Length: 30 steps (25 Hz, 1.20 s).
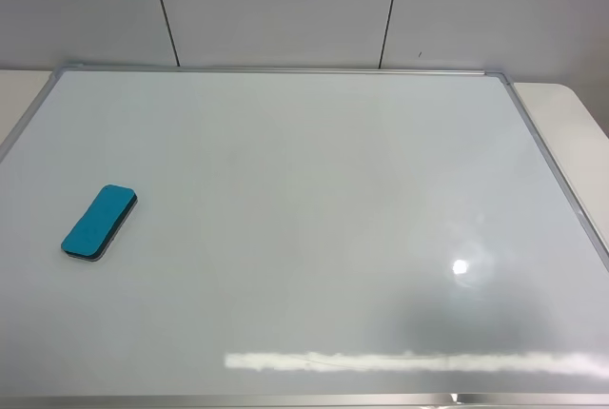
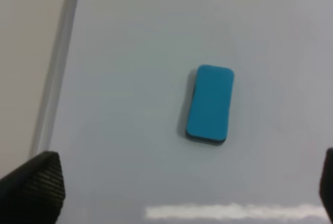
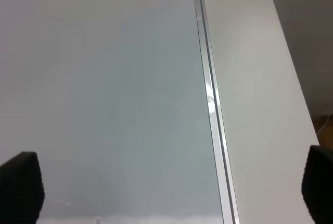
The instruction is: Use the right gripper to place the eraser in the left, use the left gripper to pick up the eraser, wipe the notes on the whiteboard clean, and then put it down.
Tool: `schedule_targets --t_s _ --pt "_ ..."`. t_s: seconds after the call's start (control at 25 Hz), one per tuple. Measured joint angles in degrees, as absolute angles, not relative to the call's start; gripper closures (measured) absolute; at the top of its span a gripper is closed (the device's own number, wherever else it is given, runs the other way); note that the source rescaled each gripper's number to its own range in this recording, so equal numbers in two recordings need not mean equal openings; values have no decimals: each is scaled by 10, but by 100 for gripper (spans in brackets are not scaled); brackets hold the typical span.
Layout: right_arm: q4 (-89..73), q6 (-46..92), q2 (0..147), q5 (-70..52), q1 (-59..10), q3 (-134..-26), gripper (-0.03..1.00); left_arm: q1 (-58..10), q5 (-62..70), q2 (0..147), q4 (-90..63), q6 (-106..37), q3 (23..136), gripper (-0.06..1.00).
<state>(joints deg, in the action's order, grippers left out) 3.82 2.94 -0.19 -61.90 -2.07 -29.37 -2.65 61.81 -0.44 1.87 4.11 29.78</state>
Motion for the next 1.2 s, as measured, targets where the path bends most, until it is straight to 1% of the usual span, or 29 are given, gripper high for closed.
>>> schedule_targets --t_s 0.16,0.48,1.2 --pt "38 29 -2 -619 -21 -294 -3 -13 614 -4 18 42 296 -6" --pt "38 29 -2 -619 -21 -294 -3 -13 608 -4 45 42 291 -6" --pt "38 29 -2 -619 -21 -294 -3 -12 608 -4 45 43 291 -6"
